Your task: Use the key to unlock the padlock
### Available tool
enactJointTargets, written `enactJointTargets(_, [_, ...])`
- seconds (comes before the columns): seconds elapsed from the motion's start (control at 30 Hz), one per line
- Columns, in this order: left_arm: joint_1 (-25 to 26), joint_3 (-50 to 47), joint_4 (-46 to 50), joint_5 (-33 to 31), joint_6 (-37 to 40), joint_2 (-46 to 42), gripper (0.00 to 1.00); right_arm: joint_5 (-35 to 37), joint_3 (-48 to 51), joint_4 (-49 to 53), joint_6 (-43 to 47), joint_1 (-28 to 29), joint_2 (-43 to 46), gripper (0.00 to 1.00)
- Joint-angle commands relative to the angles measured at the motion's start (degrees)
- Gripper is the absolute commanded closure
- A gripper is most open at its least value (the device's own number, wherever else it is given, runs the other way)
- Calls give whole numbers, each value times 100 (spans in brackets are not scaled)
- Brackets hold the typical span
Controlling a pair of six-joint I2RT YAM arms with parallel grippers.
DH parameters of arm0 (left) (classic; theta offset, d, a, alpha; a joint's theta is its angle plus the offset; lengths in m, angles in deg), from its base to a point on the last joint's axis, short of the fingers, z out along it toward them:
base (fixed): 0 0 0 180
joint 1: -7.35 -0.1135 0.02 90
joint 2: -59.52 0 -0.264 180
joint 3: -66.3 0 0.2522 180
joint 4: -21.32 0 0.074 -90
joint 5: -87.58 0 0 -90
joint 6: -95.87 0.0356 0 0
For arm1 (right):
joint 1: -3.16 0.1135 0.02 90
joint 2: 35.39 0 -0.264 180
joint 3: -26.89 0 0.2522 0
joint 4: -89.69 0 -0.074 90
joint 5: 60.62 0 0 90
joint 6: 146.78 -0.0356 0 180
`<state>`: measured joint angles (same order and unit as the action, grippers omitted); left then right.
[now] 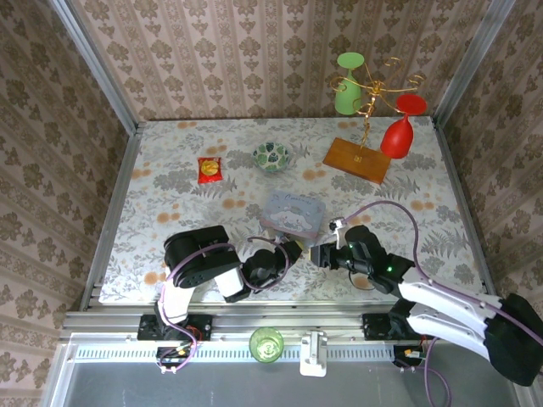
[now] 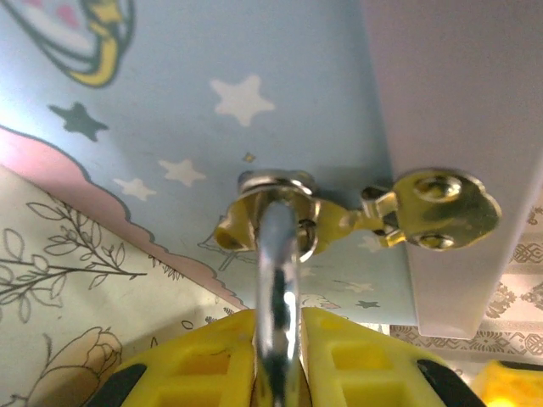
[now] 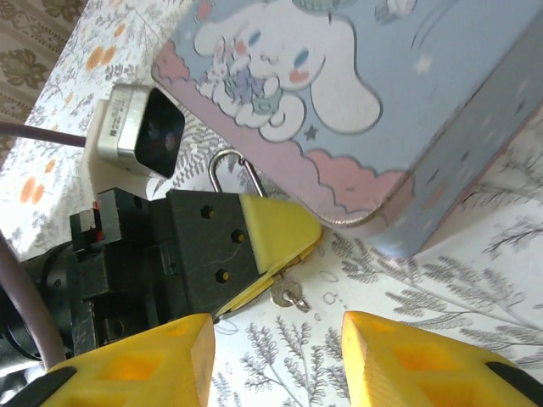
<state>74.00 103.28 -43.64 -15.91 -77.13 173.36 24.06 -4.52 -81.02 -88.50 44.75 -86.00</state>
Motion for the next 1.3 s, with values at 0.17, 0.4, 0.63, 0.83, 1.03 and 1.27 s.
enactJointTargets(0.17, [-38,-239,491,101,-79,-187,84,2505,-105,108,1315,1566,-746,56])
enactJointTargets(0.4, [-39,-213,487,163,-112,-169,85,2285,-256,-523,1764,1640,-1845,52])
enactJointTargets(0.63, [-30,-135,489,216,-126,-170,86,2531,-299,-837,2230,1759,-2148,54])
enactJointTargets(0.83, [-23,-119,489,209,-128,-178,86,2965,-532,-960,2620,2060,-2758,53])
enactJointTargets(1.03, [6,-107,488,227,-111,-157,87,3454,-827,-938,2690,2167,-3172,52])
enactJointTargets(1.27, [23,-107,485,233,-138,-170,87,3233,-975,-1262,2747,2140,-3445,65])
